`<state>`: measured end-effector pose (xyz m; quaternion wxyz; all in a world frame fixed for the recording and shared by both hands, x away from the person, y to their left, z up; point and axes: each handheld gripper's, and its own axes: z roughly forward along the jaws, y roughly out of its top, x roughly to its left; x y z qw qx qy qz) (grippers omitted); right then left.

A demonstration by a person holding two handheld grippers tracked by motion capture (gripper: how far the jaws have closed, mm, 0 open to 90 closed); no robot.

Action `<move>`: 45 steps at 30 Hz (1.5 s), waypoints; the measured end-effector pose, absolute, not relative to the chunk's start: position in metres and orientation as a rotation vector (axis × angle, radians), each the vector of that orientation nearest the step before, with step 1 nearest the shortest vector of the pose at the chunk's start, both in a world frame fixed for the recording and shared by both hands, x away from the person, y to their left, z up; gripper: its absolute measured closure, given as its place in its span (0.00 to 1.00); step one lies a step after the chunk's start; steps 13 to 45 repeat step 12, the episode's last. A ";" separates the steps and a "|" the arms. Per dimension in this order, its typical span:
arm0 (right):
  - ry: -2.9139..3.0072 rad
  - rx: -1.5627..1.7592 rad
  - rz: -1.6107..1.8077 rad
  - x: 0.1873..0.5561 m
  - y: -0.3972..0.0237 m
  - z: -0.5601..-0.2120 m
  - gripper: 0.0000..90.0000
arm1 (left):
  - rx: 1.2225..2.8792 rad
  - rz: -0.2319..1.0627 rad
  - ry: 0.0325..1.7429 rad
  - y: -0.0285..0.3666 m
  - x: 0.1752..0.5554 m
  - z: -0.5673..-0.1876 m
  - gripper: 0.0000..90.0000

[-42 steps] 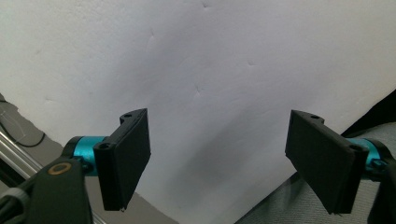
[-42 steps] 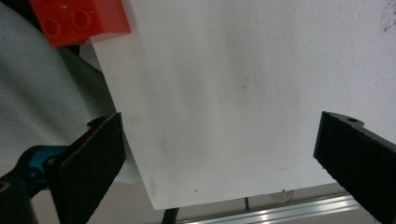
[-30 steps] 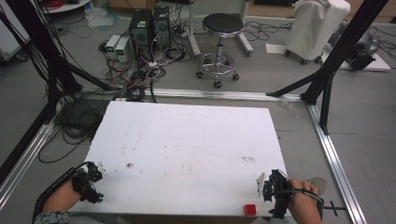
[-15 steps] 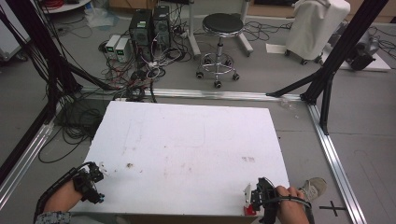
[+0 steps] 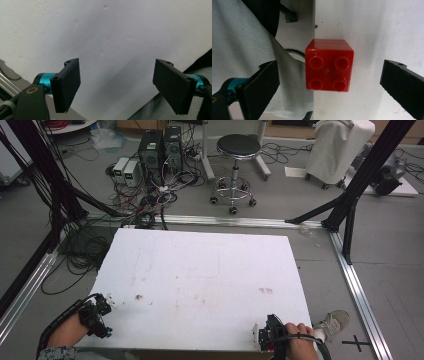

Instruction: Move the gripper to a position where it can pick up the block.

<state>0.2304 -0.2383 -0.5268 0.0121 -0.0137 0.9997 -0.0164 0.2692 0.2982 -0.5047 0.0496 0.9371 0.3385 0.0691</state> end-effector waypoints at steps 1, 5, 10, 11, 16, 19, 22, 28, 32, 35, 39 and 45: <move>3.117 -0.043 -0.051 0.230 -0.238 -0.527 0.02 | 2.854 0.209 1.032 0.298 0.269 -0.505 0.25; 3.119 -0.041 -0.068 0.230 -0.236 -0.530 0.02 | 2.855 0.209 1.031 0.298 0.269 -0.505 0.25; 3.112 -0.023 -0.061 0.230 -0.236 -0.529 0.02 | 2.853 0.207 1.029 0.298 0.269 -0.505 0.25; 3.113 -0.029 -0.063 0.230 -0.237 -0.529 0.02 | 2.852 0.208 1.029 0.298 0.269 -0.505 0.25; 3.105 -0.034 -0.060 0.230 -0.237 -0.529 0.02 | 2.852 0.206 1.028 0.298 0.270 -0.505 0.25; 3.105 -0.034 -0.060 0.230 -0.237 -0.529 0.02 | 2.852 0.206 1.028 0.298 0.270 -0.505 0.25; 3.105 -0.034 -0.060 0.230 -0.237 -0.529 0.02 | 2.852 0.206 1.028 0.298 0.270 -0.505 0.25; 3.105 -0.034 -0.060 0.230 -0.237 -0.529 0.02 | 2.852 0.206 1.028 0.298 0.270 -0.505 0.25; 3.105 -0.034 -0.060 0.230 -0.237 -0.529 0.02 | 2.852 0.206 1.028 0.298 0.270 -0.505 0.25; 3.105 -0.034 -0.060 0.230 -0.237 -0.529 0.02 | 2.852 0.206 1.028 0.298 0.270 -0.505 0.25; 3.105 -0.034 -0.060 0.230 -0.237 -0.529 0.02 | 2.852 0.206 1.028 0.298 0.270 -0.505 0.25; 3.105 -0.034 -0.060 0.230 -0.237 -0.529 0.02 | 2.852 0.206 1.028 0.298 0.270 -0.505 0.25</move>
